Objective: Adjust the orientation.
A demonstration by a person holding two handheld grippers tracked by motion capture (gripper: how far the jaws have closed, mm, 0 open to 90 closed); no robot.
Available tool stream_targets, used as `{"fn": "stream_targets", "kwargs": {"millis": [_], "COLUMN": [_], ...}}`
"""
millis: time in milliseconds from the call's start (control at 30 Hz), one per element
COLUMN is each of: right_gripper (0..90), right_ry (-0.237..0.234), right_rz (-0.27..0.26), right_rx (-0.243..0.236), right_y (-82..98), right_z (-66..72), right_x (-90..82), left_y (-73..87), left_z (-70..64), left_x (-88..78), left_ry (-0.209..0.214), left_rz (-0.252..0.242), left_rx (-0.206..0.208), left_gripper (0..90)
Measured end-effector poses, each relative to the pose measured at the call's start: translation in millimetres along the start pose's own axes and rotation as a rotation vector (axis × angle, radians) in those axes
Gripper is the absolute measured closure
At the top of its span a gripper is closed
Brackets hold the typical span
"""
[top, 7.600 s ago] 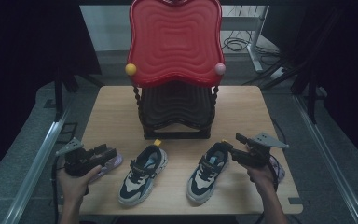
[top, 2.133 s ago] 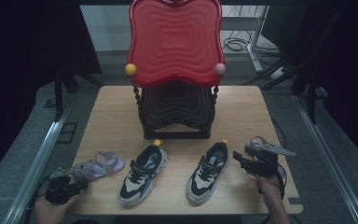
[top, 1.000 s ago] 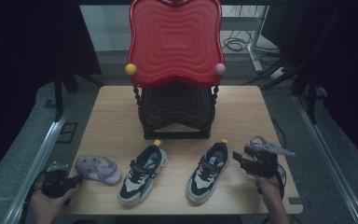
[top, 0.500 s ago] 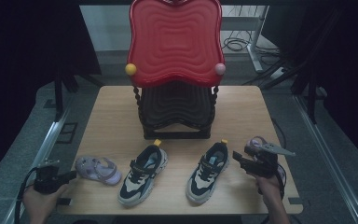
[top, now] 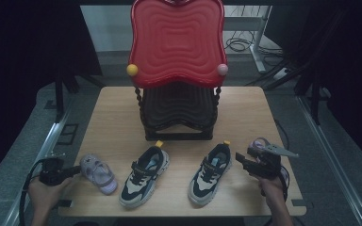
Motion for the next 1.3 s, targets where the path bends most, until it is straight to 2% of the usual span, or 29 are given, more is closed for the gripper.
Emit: {"fn": "stream_targets", "kwargs": {"millis": [567,833,1300], "right_gripper": [36.8,36.8,36.8], "right_ry": [0.004,0.005,0.007], "right_rz": [0.004,0.006,0.008], "right_rx": [0.003,0.008,0.006], "right_y": [0.8,1.4,2.1], "right_z": [-1.8,-1.7,-2.1], "right_x": [0.3,0.8,1.5], "left_y": [-19.3,-29.7,-43.0], "left_z": [2.1,-0.2,-2.4], "left_x": [13.8,18.5,26.8], "left_ry": [0.033,0.029,0.04], "left_rz": [0.029,0.048,0.06], "left_rx": [0.026,0.057,0.084], "left_gripper": [89.9,89.9,89.9]}}
Point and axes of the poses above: each handheld gripper's, and its own axes: x roughly forward along the jaws, y roughly out of its underside, z roughly to its left, the point moved 8 cm from there along x, roughly forward along the jaws, and after that the axes turned 11 degrees about x, right-handed, at the moved point
